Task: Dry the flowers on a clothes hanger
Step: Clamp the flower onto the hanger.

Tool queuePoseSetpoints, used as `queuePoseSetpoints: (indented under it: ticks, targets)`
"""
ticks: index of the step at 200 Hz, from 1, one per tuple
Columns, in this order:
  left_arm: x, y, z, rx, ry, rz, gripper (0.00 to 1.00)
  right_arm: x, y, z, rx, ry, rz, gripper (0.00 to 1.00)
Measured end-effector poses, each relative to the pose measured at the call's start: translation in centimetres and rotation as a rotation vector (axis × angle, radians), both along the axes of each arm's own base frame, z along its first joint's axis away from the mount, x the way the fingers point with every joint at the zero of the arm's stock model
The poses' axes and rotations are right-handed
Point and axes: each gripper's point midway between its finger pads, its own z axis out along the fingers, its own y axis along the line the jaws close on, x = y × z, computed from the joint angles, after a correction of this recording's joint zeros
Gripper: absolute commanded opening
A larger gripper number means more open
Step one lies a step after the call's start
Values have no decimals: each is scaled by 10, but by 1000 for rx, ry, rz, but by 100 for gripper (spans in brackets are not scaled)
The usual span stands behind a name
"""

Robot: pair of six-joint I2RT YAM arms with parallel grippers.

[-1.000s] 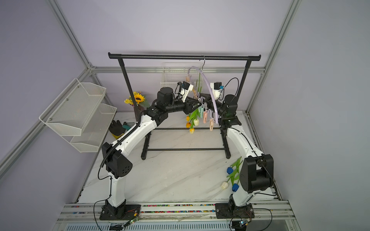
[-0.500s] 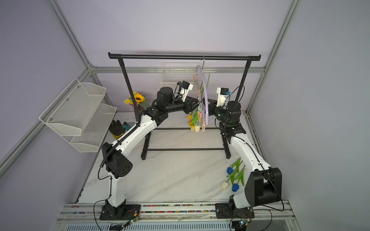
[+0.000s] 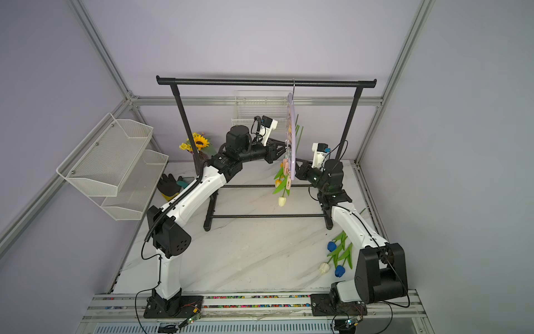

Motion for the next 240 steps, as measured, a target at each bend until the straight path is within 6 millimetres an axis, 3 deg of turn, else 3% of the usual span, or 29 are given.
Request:
queuePoseSetpoints:
  ticks: [51,113,240]
  targets:
    - [4,3,3,-22,17,17,12,-16,19,-3,27,-75,95,0]
    - [8,5,7,-48,33,41,10,-18,34,0,71,-98,151,0]
    - [23,14,3,-72,34,93,9,-10,30,-8,134,-52,101,0]
